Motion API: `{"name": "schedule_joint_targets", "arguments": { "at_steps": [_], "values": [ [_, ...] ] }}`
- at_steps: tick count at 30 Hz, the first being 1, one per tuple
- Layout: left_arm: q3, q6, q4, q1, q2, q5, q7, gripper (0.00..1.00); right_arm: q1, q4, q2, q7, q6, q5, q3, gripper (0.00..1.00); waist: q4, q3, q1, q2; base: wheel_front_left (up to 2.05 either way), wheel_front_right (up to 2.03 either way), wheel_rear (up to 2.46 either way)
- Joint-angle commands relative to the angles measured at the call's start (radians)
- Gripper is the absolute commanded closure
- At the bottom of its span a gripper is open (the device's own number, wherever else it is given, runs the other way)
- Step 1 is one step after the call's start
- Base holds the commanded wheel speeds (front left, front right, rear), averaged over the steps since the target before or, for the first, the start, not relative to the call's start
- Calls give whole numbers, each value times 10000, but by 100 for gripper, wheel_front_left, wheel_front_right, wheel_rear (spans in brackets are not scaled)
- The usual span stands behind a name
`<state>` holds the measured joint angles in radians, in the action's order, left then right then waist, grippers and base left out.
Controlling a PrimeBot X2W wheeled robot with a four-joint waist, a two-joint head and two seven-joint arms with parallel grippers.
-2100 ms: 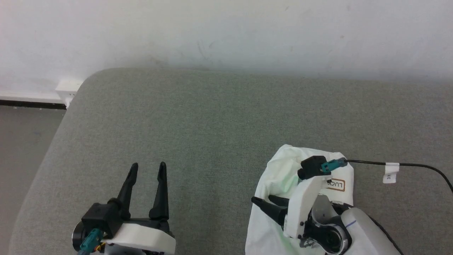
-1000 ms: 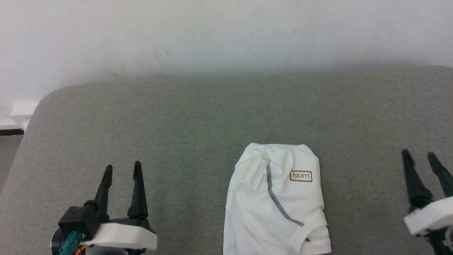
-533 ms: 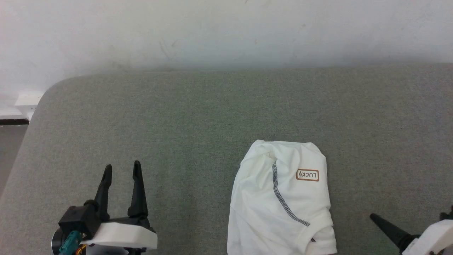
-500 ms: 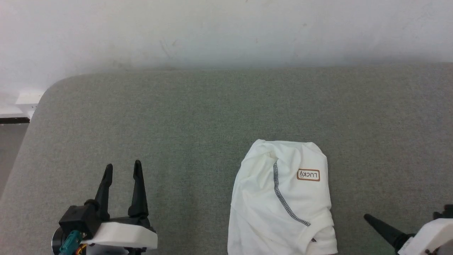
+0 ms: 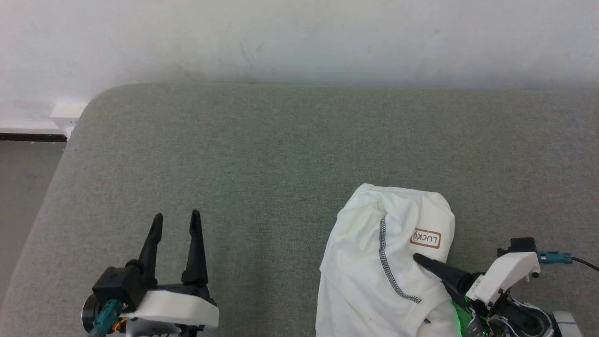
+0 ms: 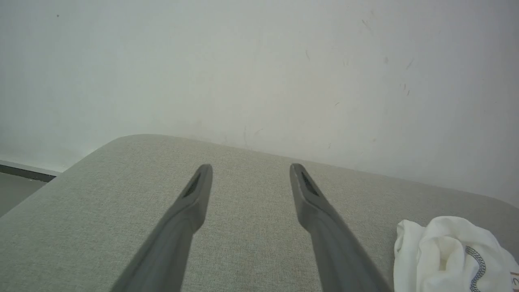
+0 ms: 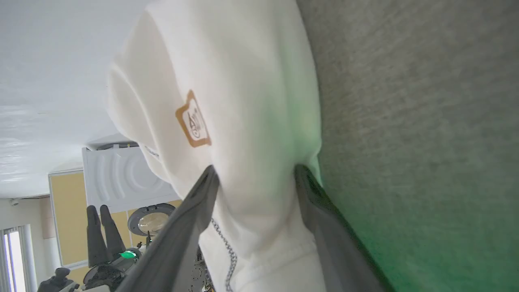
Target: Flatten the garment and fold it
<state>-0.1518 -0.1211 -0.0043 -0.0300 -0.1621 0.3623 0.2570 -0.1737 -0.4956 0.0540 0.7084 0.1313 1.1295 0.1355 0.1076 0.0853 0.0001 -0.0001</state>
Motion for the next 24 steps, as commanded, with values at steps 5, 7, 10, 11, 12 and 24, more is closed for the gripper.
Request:
{"name": "schedule_joint_targets", "arguments": {
  "at_steps": [5, 7, 10, 11, 12, 24],
  "values": [
    [-32, 125, 25, 95, 63, -155, 47, 0, -252, -304, 146, -242, -6, -364, -530, 100, 258, -90, -1, 1, 0, 0, 0],
    [-7, 116, 40, 31, 68, -174, 47, 0, -232, -55, 361, -373, -6, -576, -852, 100, 241, -177, -1, 1, 0, 0, 0],
    [-12, 97, 79, -110, 63, -206, 47, 0, -88, 607, 1028, -824, -6, -1471, -1654, 100, 125, -362, -1, 1, 0, 0, 0],
    [-11, 93, 86, -158, 52, -208, 47, 0, -35, 860, 1251, -1005, -6, -1787, -1929, 100, 52, -428, -1, 1, 0, 0, 0],
    [-20, 100, 91, -203, 33, -214, 47, 0, 21, 1108, 1492, -1168, -6, -2120, -2190, 100, -29, -487, -1, 1, 0, 0, 0],
    [-8, 40, -313, -231, 8, -202, 33, 0, 106, 2567, 3550, -814, -6, -6415, -3236, 100, -2224, 51, -1, 1, 0, 0, 0]
  ]
}}
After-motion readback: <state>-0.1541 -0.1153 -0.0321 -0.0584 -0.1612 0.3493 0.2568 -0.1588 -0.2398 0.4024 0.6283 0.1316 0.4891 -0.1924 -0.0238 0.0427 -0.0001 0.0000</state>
